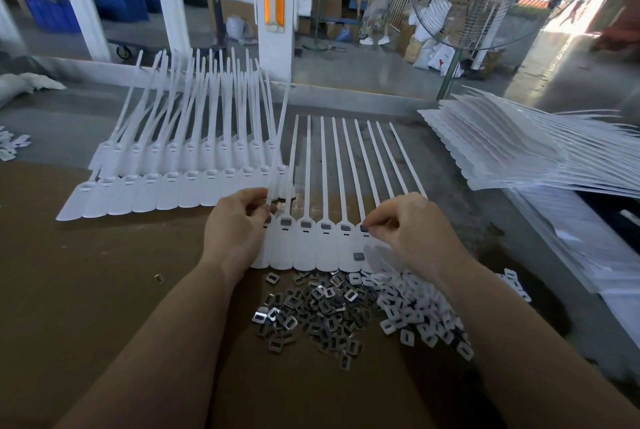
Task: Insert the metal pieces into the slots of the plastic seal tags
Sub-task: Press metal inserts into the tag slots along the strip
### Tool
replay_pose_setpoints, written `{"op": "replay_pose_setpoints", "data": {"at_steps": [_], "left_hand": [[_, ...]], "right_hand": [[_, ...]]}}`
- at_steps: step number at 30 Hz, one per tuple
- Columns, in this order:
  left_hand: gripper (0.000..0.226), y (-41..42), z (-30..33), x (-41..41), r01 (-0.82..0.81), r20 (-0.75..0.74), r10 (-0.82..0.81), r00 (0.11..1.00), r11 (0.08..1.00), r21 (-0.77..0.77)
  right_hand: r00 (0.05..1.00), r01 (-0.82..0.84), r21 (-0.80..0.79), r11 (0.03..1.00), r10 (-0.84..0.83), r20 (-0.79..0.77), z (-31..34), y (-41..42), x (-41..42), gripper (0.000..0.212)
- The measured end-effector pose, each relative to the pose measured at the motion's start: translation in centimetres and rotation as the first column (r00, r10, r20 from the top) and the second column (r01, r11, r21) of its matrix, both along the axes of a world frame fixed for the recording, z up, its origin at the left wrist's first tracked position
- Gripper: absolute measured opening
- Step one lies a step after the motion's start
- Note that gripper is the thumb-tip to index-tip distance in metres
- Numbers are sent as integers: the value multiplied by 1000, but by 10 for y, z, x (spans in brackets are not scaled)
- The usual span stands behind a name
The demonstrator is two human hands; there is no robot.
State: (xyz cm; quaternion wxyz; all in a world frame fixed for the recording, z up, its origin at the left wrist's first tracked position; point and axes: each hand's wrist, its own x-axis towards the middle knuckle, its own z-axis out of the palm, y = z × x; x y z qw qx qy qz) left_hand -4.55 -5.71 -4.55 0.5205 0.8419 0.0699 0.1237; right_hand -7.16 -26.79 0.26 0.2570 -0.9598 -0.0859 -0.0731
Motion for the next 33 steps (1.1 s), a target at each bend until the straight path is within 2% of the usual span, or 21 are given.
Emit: {"op": "replay_pose_setpoints", "data": {"at_steps": [6, 20, 26, 33], "left_hand": [[31, 0, 1, -2, 2, 5, -2, 1000, 1000, -7], [31, 0, 0, 1, -5, 10, 4, 1000, 1000, 12], [30, 0, -1, 2, -2, 4, 2, 1000, 1000, 11], [31, 0, -1, 2, 8, 5, -8, 1000, 1000, 5]], "right_hand": [[992, -85, -34, 996, 82, -99, -1, 3, -11, 8], [993, -115, -83, 990, 112, -45, -10, 6, -15, 9], [998, 29, -72, 997, -24, 60, -15, -1, -9, 24], [998, 66, -140, 988, -68, -6, -18, 0, -1, 41]]}}
